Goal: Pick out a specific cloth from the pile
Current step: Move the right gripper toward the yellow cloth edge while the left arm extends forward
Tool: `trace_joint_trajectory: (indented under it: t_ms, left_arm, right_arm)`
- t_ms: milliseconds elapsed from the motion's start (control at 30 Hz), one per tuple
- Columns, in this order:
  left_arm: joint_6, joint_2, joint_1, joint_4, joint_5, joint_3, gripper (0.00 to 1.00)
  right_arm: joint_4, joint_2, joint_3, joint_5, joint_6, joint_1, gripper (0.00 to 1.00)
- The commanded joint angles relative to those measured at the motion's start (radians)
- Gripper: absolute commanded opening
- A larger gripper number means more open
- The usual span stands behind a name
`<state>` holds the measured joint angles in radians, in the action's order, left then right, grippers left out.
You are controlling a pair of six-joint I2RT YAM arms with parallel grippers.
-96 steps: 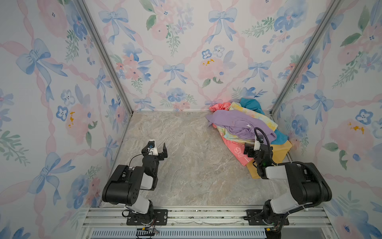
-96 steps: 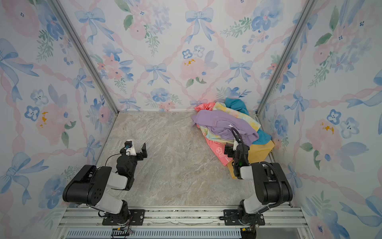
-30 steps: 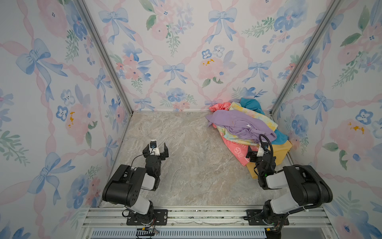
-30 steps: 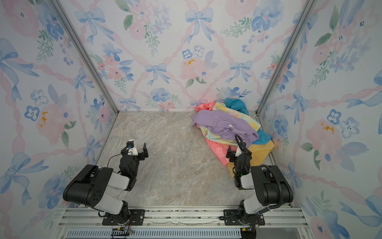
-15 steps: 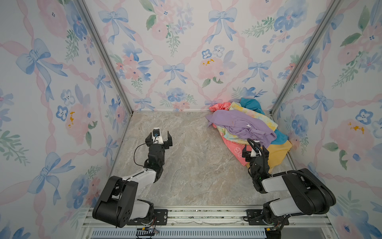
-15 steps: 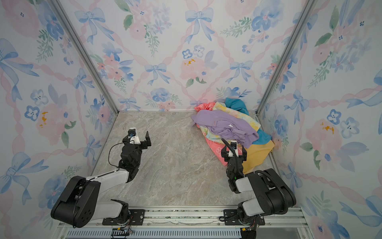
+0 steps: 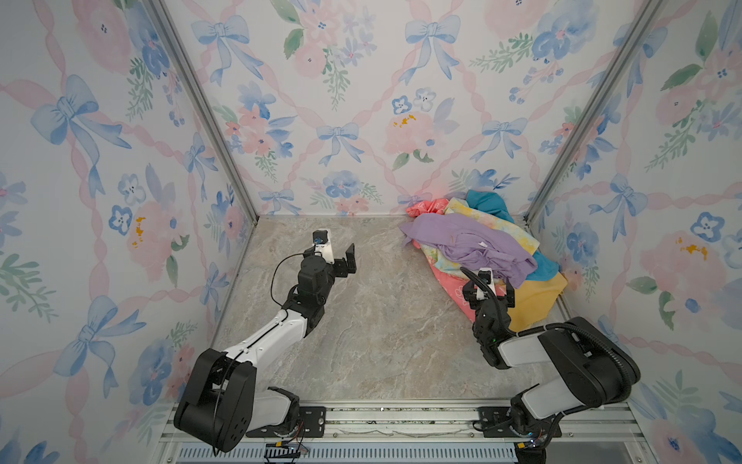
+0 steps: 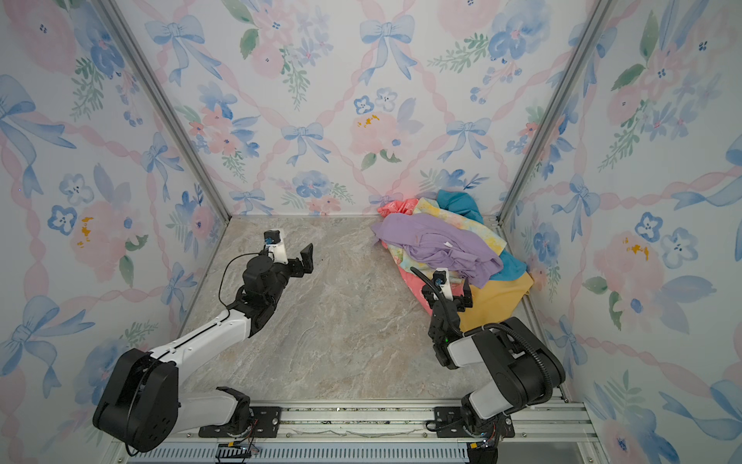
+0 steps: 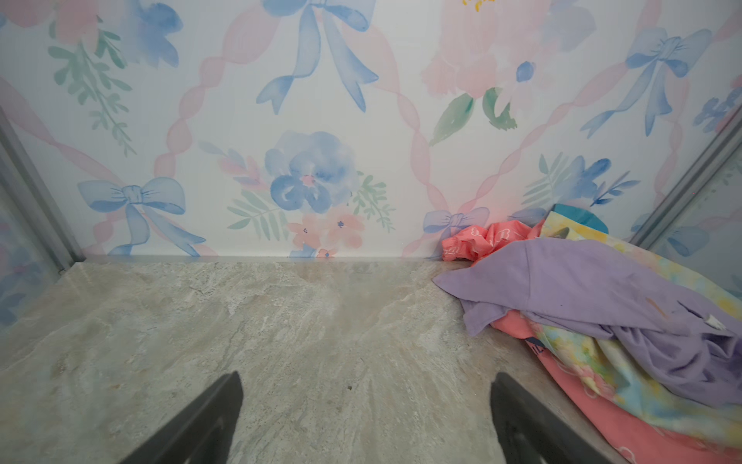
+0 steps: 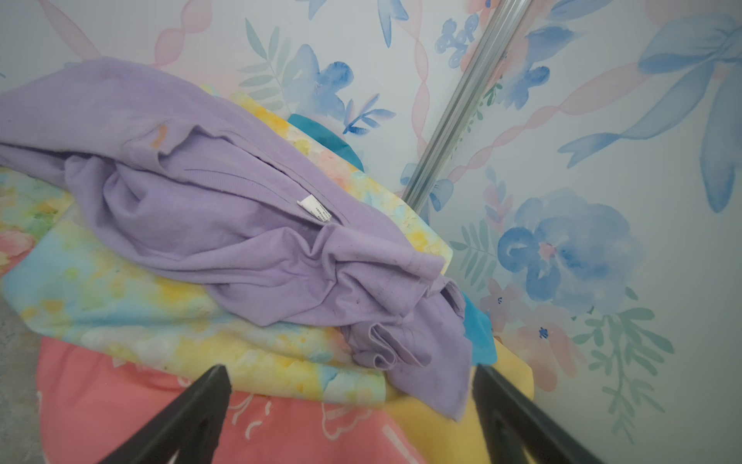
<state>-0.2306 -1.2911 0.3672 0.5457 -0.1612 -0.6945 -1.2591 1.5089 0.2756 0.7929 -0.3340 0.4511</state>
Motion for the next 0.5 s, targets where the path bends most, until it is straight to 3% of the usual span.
trace_joint_trajectory:
  t_ms: [0, 167, 467]
  left_arm:
    - [-0.048, 0.012, 0.007, -0.062, 0.087, -0.029, 0.98]
    - [-0.083, -0.008, 0.02, -0.081, 0.151, -0.061, 0.98]
    - [-0.143, 0.022, 0.065, -0.086, 0.117, -0.058, 0.95]
  right_arm:
    - [0.104, -0.094, 0.064, 0.084, -0.042, 0.033, 0.97]
    - [0.645, -0.304, 0.201, 0.034, 0.187, 0.01, 0.97]
    - [1.137, -0.501, 0.396, 0.009, 0.369, -0.078, 0.97]
